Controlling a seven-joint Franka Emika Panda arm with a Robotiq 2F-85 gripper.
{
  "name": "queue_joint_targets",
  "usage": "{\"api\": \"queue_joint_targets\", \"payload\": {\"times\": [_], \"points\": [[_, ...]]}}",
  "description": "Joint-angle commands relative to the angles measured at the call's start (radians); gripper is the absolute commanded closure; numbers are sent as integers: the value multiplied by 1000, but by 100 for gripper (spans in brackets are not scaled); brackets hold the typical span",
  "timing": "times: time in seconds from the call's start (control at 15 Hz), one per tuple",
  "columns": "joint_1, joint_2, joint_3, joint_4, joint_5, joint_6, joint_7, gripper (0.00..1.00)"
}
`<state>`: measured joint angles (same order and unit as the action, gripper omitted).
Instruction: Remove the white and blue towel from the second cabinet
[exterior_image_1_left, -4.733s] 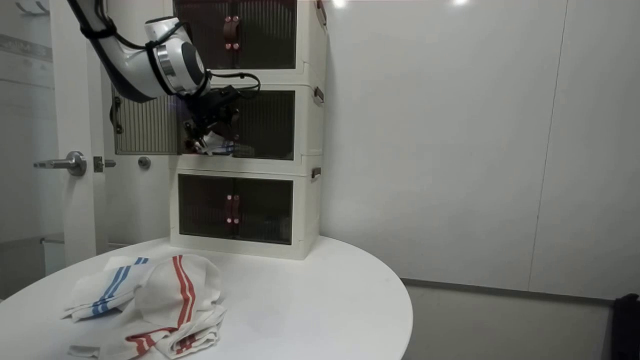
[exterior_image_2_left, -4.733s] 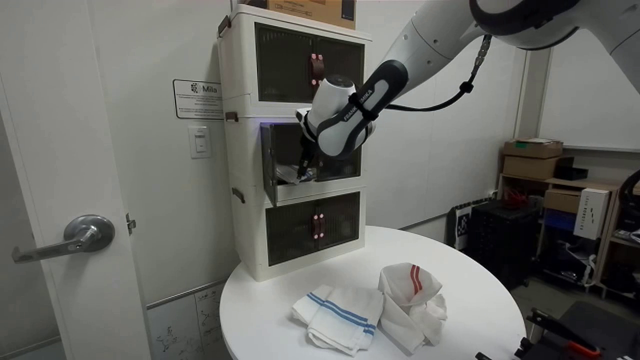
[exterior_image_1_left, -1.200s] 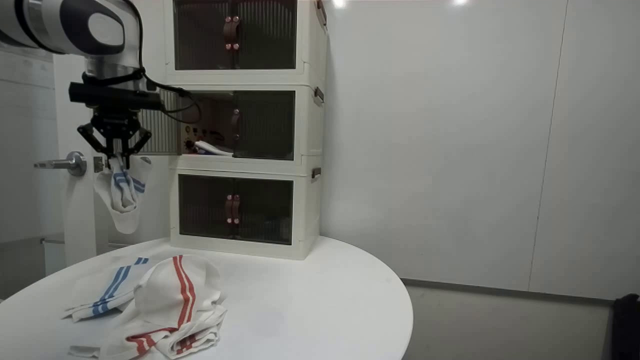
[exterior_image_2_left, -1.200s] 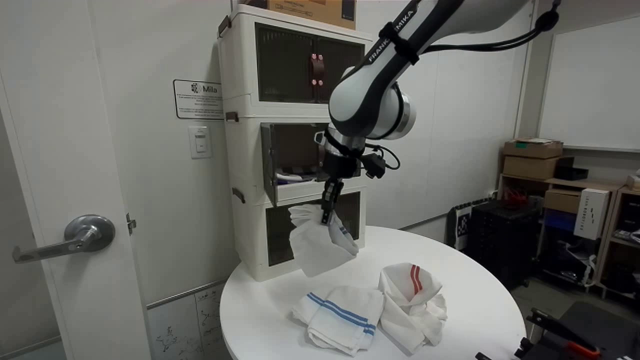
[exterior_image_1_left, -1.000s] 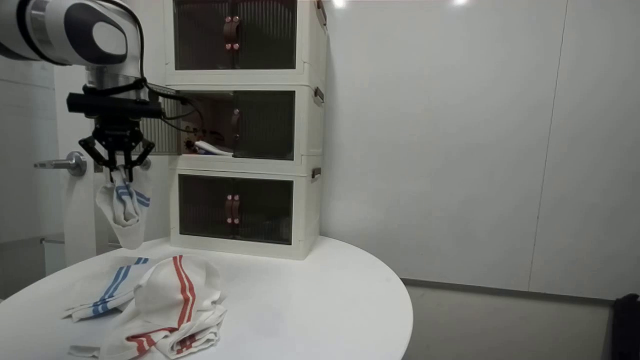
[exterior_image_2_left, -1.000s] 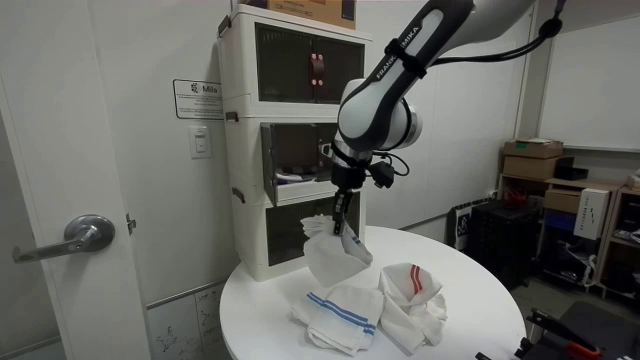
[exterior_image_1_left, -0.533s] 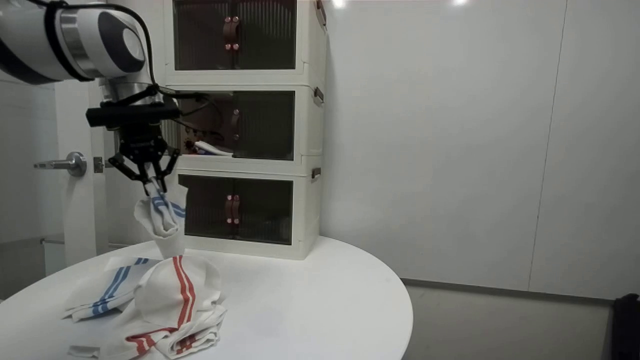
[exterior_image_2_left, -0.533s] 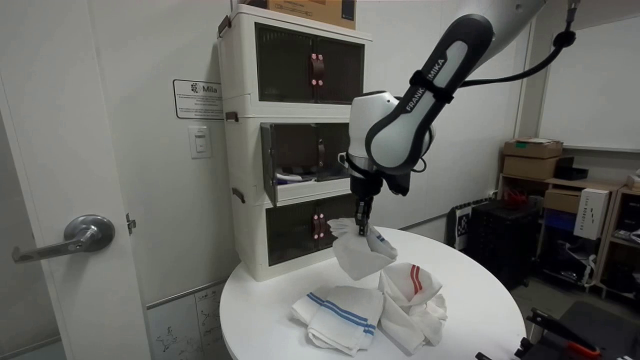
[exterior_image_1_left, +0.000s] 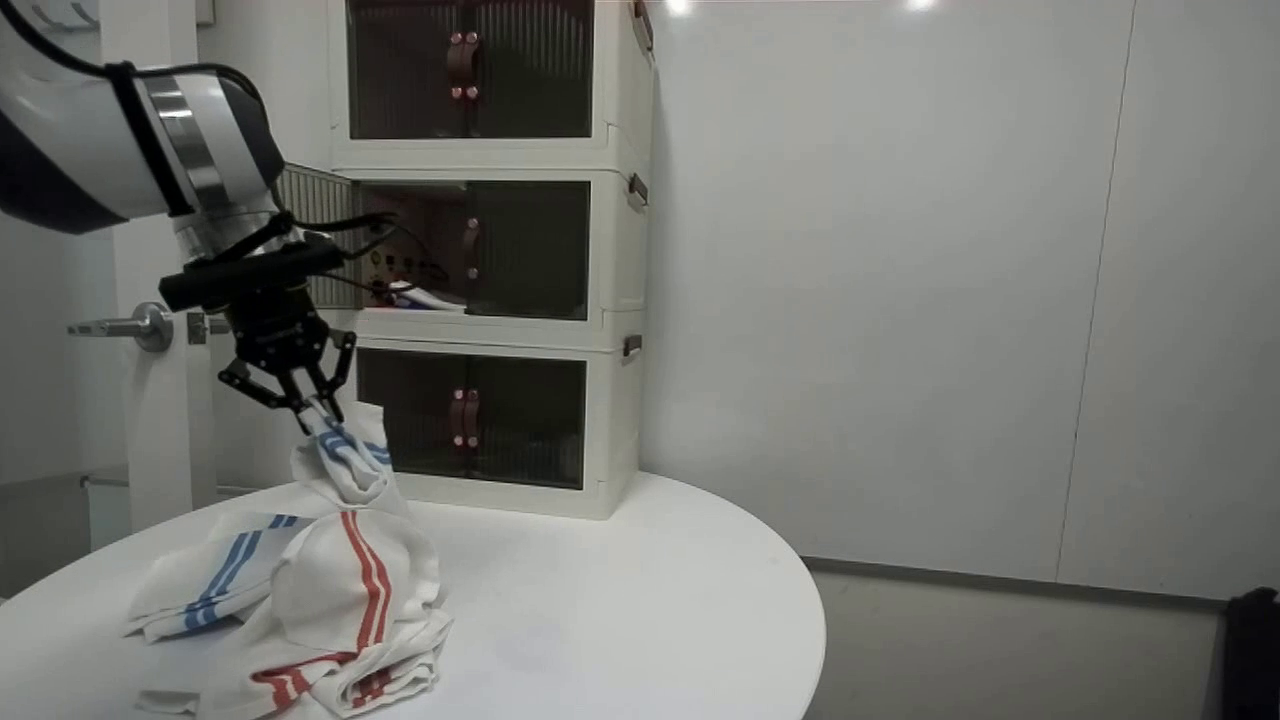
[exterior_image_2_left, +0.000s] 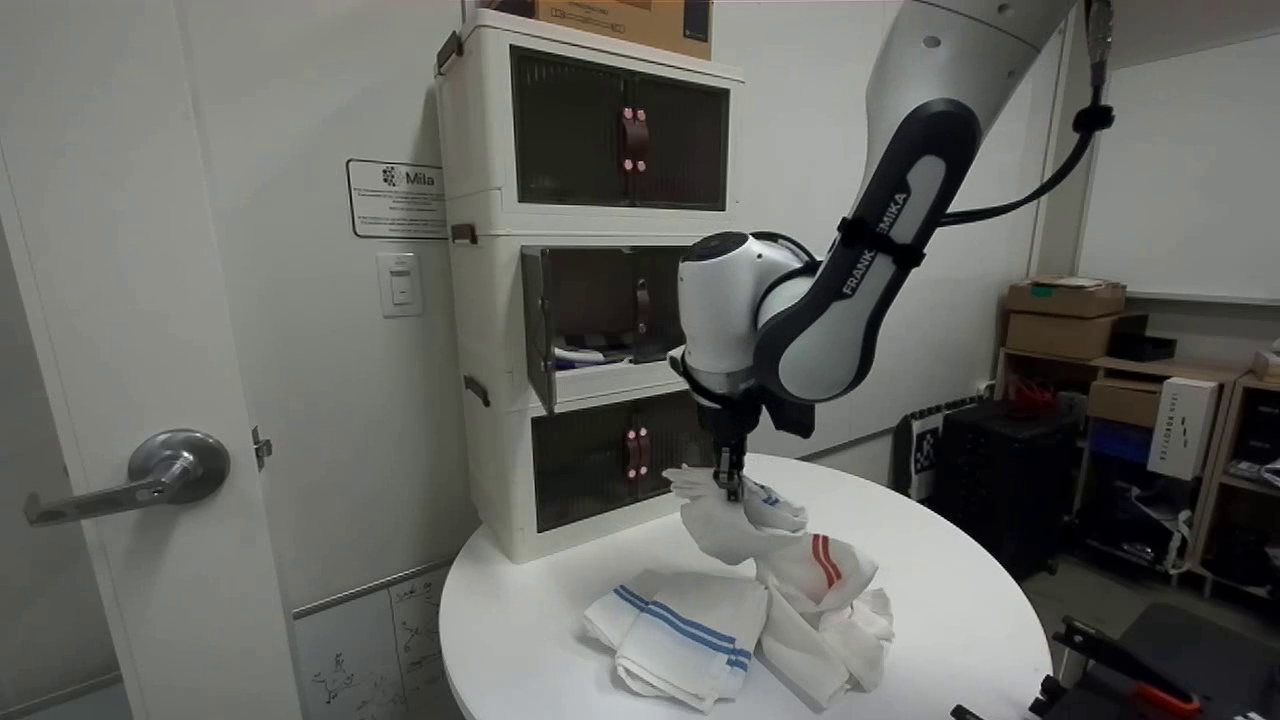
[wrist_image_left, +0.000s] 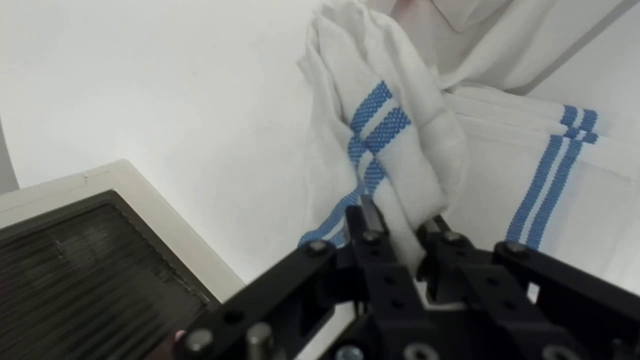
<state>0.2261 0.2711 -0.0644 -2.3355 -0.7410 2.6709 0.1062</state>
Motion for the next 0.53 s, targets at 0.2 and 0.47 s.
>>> {"api": "queue_joint_targets", "payload": {"times": [0.2,0.47], "points": [[-13,89,108,45,121,84,-16,88],[-31,137,183,49,276,153,-112,88]]}}
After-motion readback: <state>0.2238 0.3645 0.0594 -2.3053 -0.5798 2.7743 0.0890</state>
